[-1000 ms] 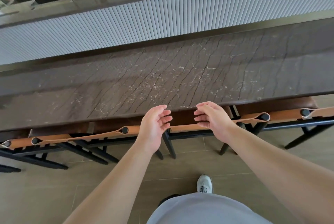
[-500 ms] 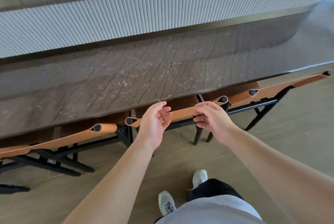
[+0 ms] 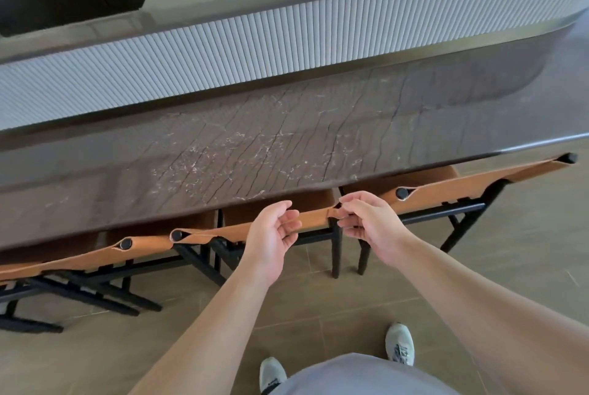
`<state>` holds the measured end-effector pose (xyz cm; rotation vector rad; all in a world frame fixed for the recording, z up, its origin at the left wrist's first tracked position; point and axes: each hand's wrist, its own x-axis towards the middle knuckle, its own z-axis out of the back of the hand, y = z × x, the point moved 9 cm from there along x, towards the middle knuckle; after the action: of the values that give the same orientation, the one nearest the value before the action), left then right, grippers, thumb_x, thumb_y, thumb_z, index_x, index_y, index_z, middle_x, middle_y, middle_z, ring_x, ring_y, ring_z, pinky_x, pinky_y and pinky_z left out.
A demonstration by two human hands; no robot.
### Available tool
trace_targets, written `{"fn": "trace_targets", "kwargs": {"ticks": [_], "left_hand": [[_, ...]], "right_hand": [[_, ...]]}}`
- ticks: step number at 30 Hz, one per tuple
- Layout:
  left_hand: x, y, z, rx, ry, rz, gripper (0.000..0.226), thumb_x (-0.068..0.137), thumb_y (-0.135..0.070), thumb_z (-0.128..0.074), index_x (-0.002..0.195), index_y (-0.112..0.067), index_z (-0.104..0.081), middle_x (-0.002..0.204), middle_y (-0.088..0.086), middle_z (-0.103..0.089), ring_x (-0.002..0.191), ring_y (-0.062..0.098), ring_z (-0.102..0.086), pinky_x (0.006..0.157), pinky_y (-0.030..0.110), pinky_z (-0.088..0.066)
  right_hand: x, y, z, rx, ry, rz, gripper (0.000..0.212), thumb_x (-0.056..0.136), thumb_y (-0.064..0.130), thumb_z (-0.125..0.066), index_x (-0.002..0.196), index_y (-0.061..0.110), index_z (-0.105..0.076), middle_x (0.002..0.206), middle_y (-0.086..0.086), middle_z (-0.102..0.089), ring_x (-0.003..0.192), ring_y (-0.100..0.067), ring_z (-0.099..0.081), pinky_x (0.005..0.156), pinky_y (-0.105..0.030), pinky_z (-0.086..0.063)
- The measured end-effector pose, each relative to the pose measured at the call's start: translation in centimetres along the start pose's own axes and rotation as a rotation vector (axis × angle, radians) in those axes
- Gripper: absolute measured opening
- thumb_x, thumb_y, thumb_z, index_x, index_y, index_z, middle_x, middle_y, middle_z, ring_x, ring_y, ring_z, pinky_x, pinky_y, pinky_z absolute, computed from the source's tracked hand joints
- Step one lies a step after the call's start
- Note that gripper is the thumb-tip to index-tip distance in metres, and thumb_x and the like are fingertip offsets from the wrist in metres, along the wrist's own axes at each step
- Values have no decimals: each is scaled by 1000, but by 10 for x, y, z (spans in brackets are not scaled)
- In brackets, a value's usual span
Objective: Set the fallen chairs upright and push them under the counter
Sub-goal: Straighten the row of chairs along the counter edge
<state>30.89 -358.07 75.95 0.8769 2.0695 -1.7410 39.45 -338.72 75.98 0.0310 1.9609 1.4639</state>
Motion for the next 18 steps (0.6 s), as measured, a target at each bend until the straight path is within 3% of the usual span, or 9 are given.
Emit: {"fn": "trace_targets", "kwargs": {"ticks": [6, 11, 14, 18], "left_hand": [[-2, 36, -79, 37, -93, -1, 30, 76, -32, -69, 103, -20, -73, 94, 4, -76, 82, 16, -74, 74, 33, -51], [-5, 51, -111, 45, -155, -2, 21, 85, -28, -69, 103, -19, -72, 93, 3, -77, 85, 16, -74, 73, 32, -52], [-2, 51, -118, 78, -213, -1, 14, 88, -25, -68, 100, -19, -71, 91, 3, -76, 83, 15, -74, 72, 32, -53], [5, 40, -130, 572, -174, -137, 9, 94, -30, -57, 96, -29, -65, 98, -4, -69, 91, 11, -66, 75, 29, -50]], "right_hand": [[19, 10, 109, 0, 11, -39, 15, 87, 24, -59, 97, 21, -69, 85, -1, -73, 76, -15, -69, 64, -28, -53], [27, 21, 155, -36, 18, -52, 26, 77, 31, -61, 99, 21, -69, 91, -3, -75, 80, -16, -71, 66, -27, -54], [33, 25, 163, -128, 15, -38, 17, 84, 28, -58, 95, 23, -70, 93, -1, -75, 84, -15, -71, 67, -26, -54], [44, 27, 158, -318, 14, 6, 11, 92, 25, -56, 95, 27, -66, 92, 0, -71, 84, -13, -67, 66, -23, -53]]}}
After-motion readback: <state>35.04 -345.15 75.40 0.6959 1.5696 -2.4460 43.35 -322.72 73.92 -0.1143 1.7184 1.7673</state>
